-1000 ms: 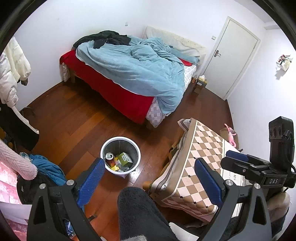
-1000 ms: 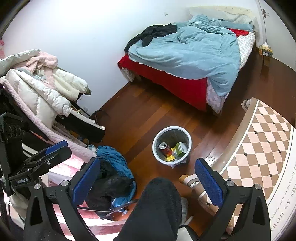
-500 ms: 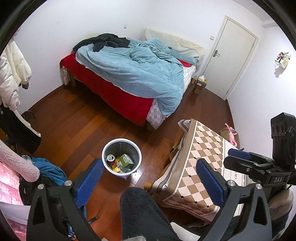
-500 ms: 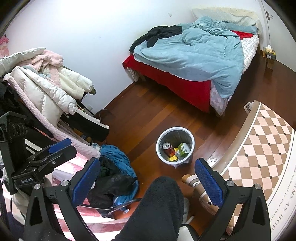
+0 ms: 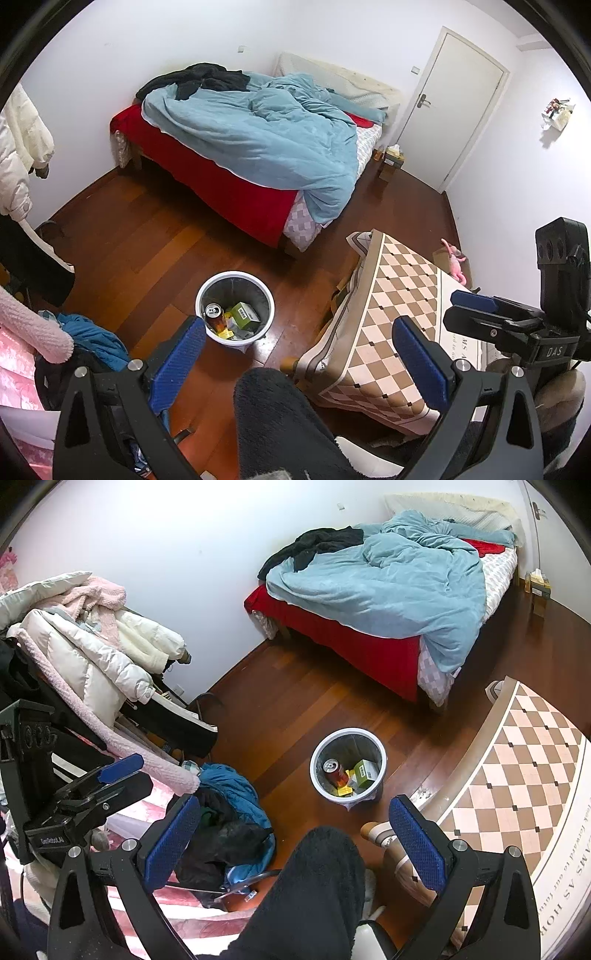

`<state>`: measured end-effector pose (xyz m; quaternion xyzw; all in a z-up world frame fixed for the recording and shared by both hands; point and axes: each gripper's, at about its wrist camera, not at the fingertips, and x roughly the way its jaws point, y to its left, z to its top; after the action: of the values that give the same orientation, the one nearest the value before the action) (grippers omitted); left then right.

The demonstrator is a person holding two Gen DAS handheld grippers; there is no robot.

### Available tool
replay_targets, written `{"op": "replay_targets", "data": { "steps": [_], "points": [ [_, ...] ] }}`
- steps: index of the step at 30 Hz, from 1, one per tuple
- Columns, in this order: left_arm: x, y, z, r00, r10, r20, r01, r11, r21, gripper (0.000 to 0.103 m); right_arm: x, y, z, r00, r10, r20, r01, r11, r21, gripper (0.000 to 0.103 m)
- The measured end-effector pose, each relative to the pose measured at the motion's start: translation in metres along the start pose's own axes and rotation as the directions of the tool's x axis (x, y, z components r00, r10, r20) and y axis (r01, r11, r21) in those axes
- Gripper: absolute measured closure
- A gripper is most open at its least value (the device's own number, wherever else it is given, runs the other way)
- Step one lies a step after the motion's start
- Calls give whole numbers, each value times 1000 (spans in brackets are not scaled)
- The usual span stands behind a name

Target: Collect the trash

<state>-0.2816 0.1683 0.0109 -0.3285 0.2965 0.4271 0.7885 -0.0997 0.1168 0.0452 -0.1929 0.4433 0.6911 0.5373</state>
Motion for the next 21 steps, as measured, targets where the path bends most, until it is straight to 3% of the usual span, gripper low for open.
{"op": "replay_targets", "data": {
  "steps": [21],
  "points": [
    [3, -12, 1, 1000, -29, -9, 29, 1000, 11, 0, -13, -8, -5, 1000, 2, 11, -2, 1000, 20, 0]
  ]
}}
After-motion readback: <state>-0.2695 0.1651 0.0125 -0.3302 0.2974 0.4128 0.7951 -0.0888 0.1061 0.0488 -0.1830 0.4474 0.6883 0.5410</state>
